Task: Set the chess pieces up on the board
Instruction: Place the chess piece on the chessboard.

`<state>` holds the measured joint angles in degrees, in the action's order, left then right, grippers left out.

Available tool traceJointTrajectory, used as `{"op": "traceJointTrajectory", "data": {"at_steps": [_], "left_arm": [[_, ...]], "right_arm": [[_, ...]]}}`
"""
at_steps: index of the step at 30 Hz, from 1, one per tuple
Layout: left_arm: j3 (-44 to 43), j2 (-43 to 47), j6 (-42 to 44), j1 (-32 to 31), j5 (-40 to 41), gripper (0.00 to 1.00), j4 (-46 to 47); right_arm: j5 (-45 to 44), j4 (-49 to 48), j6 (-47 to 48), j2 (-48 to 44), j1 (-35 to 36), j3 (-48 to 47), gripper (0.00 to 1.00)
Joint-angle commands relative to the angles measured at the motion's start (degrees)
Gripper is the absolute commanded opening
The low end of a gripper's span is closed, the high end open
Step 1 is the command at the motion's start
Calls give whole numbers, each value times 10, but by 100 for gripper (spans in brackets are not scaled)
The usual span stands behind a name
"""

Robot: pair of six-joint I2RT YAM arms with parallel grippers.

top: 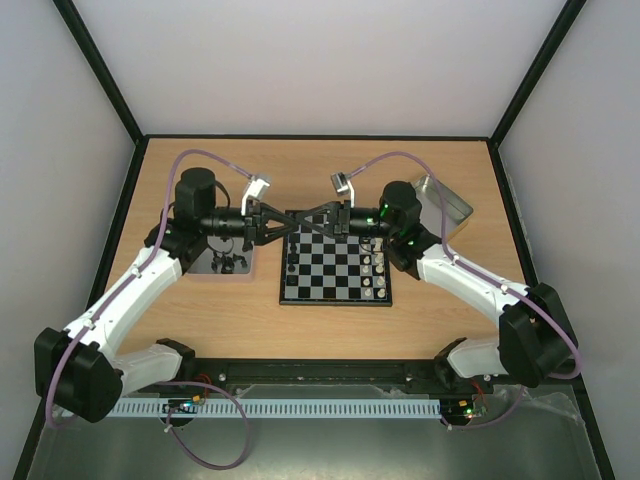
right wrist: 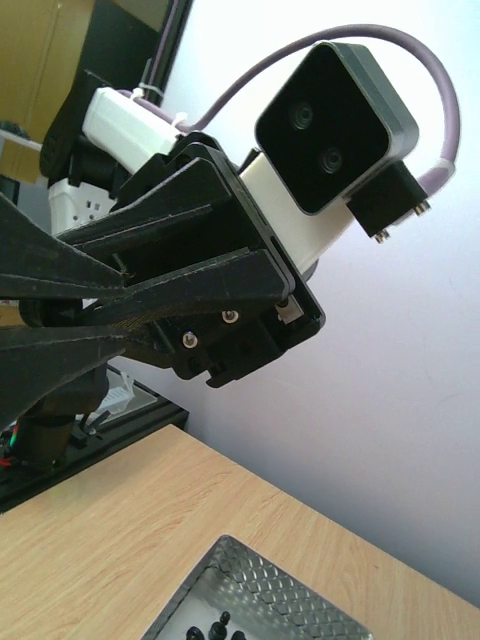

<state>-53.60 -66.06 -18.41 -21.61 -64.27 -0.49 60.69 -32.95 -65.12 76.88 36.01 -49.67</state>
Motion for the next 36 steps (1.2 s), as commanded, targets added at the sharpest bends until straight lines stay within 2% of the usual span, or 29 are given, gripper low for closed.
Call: {"op": "traceJointTrajectory", "data": {"at_steps": [1, 3, 7, 10, 13, 16, 21, 28, 36], "left_arm": [[-5, -11, -1, -1, 29, 18, 6], [-8, -16, -2, -1, 41, 29, -1], [-8, -22, -5, 4, 115, 68, -29], [11, -18, -20, 19, 174, 81, -26], [35, -11, -53, 47, 236, 85, -14], [55, -4, -95, 75, 307, 85, -10], [69, 1, -117, 95, 438, 85, -52], [83, -6, -106, 101, 448, 85, -61], [85, -17, -99, 105, 445, 85, -60]], "right_arm": [[9, 1, 17, -3, 10, -1, 2], [-12, 27, 36, -2, 10, -7, 2], [-108, 145, 138, -2, 10, -39, 2], [-226, 248, 223, 8, 10, -65, 2], [-373, 287, 301, 36, 13, -73, 2], [-513, 269, 365, 76, 23, -67, 2], [-658, 236, 429, 176, 40, -93, 2], [-689, 219, 446, 301, 54, -161, 2], [-685, 219, 446, 374, 60, -210, 2]]}}
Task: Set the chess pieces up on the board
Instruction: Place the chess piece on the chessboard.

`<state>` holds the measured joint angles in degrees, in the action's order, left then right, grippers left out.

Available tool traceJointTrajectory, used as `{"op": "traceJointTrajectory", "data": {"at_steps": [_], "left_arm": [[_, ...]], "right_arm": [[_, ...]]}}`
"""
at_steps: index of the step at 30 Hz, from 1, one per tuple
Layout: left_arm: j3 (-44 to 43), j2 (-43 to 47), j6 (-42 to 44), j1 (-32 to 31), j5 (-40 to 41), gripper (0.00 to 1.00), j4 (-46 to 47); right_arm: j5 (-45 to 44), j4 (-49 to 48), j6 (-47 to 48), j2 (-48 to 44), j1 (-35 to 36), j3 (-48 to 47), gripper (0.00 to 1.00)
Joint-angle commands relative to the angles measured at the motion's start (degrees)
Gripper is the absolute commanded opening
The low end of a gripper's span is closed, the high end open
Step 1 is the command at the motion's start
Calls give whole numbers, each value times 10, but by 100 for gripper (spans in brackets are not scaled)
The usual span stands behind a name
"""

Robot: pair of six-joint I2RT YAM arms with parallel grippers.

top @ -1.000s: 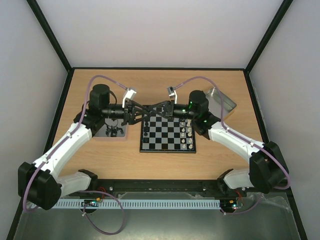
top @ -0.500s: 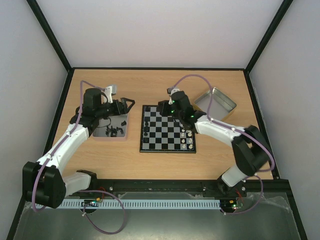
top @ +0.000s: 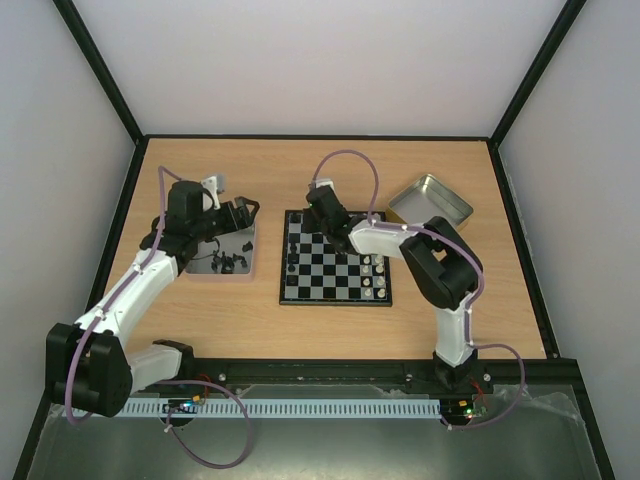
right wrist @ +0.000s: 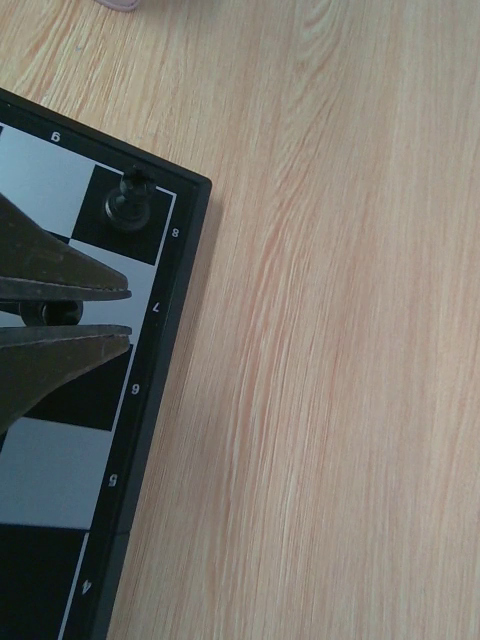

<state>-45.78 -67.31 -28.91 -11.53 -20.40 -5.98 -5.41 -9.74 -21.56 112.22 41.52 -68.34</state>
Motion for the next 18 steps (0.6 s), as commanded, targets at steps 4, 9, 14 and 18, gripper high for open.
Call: {"op": "traceJointTrajectory", "data": {"at_steps": [4, 9, 14, 18], "left_arm": [[7, -14, 7, 6, 3, 85, -3], [3, -20, 5, 8, -2, 84, -2], [3, -22, 4, 9, -3, 84, -2], [2, -22, 4, 9, -4, 84, -4]], "right_arm": [[-25, -5, 17, 48, 6, -46, 2], [-18, 8, 23, 76, 6, -69, 2], [-12, 8, 24, 90, 7, -75, 3], [-8, 10, 26, 95, 7, -77, 5]]}}
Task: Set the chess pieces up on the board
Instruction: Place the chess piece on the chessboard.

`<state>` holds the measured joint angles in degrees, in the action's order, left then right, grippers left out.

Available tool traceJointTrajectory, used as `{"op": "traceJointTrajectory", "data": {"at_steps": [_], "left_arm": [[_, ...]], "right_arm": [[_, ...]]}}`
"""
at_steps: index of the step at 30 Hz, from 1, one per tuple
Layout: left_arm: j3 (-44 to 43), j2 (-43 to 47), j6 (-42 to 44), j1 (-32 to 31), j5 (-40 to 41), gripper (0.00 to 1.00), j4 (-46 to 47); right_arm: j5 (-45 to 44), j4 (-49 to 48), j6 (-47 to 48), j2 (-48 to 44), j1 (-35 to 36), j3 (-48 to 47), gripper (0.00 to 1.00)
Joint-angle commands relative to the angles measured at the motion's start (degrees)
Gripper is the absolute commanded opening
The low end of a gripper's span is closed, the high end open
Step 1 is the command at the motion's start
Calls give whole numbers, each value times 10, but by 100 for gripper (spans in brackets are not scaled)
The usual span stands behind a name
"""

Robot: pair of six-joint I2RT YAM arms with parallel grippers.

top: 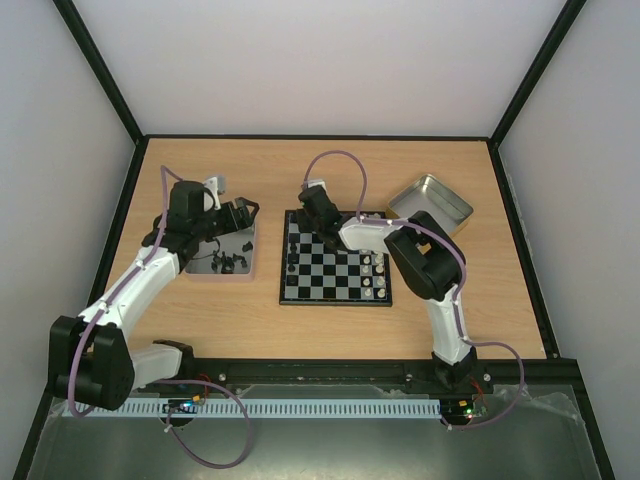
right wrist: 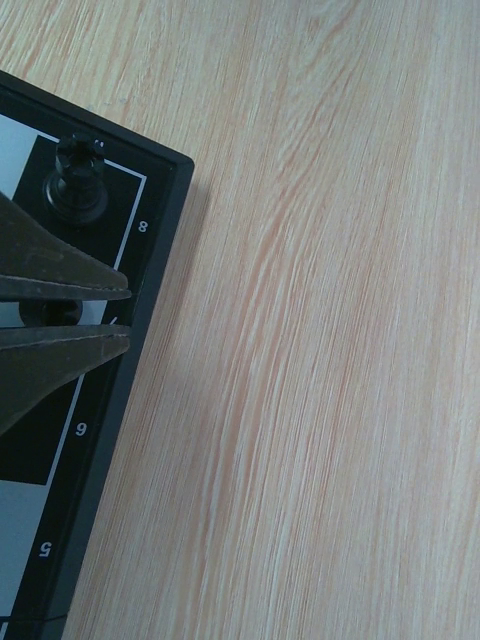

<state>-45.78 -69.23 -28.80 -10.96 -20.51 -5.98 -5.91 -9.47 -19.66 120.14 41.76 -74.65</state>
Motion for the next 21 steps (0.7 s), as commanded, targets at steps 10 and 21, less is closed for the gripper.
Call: {"op": "traceJointTrajectory", "data": {"at_steps": [10, 21], "left_arm": [[2, -3, 0, 3, -6, 84, -5], [6, -3, -4, 3, -10, 84, -6]], "right_arm": [[9, 24, 10, -10, 5, -1, 3], [-7, 36, 9, -15, 8, 8, 5]]}}
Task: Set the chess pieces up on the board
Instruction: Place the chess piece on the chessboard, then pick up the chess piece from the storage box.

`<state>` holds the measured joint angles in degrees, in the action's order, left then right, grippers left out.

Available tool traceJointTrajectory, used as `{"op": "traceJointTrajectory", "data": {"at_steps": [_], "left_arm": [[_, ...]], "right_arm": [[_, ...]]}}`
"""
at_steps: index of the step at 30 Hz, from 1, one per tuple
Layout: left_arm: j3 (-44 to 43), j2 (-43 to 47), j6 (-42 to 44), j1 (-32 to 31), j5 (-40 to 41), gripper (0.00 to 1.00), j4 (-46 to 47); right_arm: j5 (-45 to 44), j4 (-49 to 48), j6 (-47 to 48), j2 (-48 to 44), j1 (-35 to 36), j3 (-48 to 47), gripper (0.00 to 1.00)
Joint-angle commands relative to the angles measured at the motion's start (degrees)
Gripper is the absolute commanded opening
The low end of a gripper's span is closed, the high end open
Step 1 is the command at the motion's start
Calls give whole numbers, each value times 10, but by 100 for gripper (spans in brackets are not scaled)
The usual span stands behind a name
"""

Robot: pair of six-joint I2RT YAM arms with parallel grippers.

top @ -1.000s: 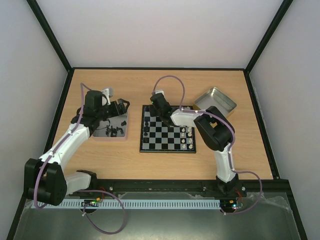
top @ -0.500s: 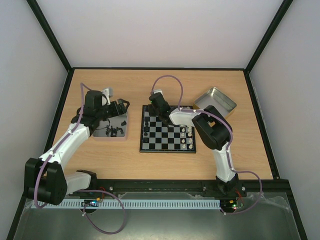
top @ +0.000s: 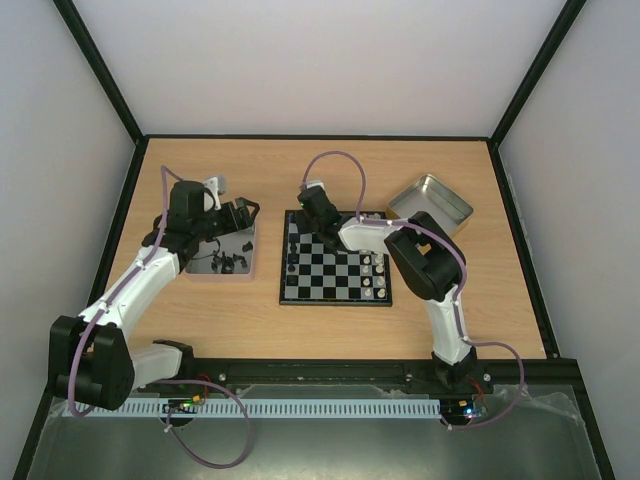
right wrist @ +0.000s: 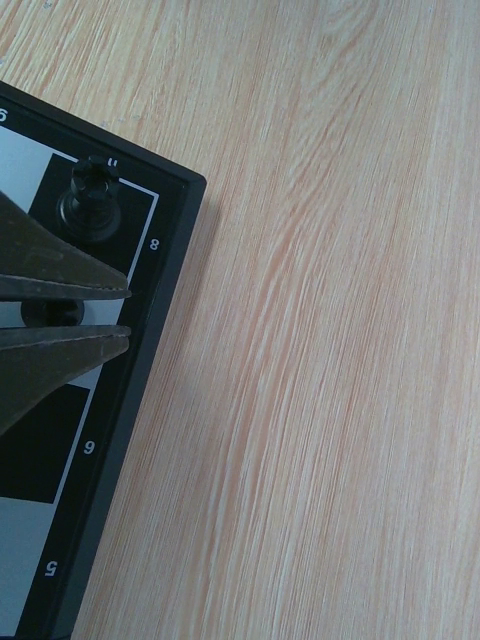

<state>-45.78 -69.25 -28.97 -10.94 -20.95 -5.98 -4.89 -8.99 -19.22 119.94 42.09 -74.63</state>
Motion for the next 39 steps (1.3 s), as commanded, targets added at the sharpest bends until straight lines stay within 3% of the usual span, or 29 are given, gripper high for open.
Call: {"op": "traceJointTrajectory", "data": {"at_steps": [1, 14, 22, 25, 28, 31, 39], "left_arm": [[5, -3, -2, 3, -6, 84, -6], [2, -10, -10, 4, 19, 84, -25], [-12, -46, -17, 4, 86, 84, -82], [-26, -89, -17, 3, 97, 78, -116], [-39, -139, -25, 2, 106, 57, -146], [-47, -183, -19, -8, 101, 43, -150], [-104, -267, 12, -35, 142, 38, -188]], "right_arm": [[-18, 32, 4, -14, 5, 8, 6], [-3, 62, -16, -55, 6, -10, 30], [10, 86, -75, -121, 2, -7, 43], [11, 97, -95, -147, -1, 3, 43], [21, 100, -107, -175, 0, 23, 43], [35, 106, -117, -194, 0, 41, 42], [53, 111, -136, -221, -1, 84, 40]]}}
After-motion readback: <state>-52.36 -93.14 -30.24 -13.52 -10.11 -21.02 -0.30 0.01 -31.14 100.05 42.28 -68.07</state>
